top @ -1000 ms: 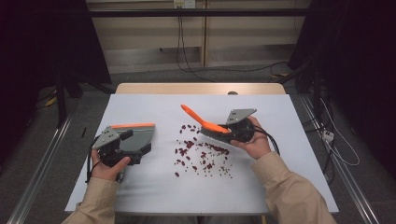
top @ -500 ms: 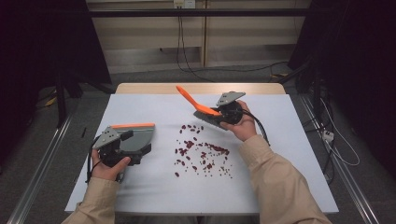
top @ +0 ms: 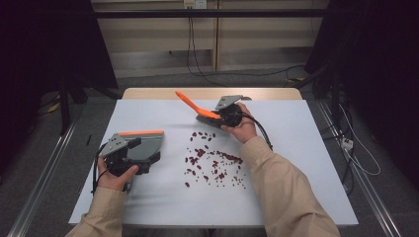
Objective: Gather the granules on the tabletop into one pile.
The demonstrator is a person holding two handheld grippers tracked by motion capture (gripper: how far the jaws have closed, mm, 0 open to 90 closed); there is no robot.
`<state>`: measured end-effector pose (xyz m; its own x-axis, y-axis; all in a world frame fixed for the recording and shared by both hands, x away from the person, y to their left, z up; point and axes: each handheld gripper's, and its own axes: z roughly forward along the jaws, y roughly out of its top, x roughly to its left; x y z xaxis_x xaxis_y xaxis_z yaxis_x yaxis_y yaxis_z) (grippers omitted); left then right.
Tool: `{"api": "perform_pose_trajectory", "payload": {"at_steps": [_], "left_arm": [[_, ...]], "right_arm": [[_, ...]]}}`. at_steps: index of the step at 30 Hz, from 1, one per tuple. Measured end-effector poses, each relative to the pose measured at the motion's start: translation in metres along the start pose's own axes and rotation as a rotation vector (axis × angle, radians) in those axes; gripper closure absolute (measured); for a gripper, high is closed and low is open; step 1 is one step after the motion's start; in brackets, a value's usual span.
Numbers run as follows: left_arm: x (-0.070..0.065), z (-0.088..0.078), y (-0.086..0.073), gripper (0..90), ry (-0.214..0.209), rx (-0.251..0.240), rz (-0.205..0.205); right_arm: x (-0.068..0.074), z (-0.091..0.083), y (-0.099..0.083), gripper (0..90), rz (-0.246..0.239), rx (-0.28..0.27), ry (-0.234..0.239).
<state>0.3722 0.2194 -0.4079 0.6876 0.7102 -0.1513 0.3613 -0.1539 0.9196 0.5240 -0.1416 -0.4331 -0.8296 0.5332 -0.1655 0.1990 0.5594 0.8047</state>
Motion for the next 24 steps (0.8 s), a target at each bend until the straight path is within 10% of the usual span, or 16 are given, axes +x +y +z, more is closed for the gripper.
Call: {"api": "perform_pose_trajectory", "payload": {"at_steps": [9, 24], "left_arm": [[0.002, -0.003, 0.0, 4.6, 0.006, -0.004, 0.0], [0.004, -0.006, 0.0, 4.7, 0.017, -0.011, -0.002]], "right_arm": [[0.02, 0.016, 0.009, 71.2, -0.101, 0.018, 0.073], [0.054, -0.014, 0.0, 71.1, -0.174, 0.014, 0.219]]}}
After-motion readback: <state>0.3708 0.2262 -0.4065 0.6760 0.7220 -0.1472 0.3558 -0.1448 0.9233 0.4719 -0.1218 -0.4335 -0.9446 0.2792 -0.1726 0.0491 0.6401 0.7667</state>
